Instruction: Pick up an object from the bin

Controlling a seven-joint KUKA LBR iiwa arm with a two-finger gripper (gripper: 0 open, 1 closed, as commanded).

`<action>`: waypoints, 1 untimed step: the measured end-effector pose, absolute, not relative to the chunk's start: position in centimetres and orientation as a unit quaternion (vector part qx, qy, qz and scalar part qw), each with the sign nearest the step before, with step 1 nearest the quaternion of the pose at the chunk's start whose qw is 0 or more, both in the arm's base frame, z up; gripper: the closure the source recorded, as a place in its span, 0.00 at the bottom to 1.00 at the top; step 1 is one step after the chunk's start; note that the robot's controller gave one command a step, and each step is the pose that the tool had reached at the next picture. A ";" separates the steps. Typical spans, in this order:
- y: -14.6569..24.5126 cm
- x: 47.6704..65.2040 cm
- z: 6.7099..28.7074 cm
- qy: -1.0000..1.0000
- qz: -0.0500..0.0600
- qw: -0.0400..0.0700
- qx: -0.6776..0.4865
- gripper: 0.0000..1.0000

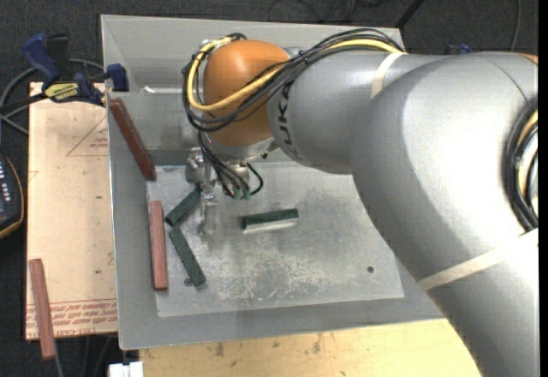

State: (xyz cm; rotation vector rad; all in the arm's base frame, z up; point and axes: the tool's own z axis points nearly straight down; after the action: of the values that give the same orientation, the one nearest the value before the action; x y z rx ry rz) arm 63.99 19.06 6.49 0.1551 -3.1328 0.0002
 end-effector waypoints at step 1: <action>19.1 64.2 7.1 -0.999 -0.001 -0.001 0.049 1.00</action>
Offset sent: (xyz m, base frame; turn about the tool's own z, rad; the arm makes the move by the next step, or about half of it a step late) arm 0.0000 0.0000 0.0000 0.0000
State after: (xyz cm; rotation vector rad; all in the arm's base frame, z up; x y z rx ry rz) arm 64.24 19.07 7.10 0.1528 -3.1402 -0.0034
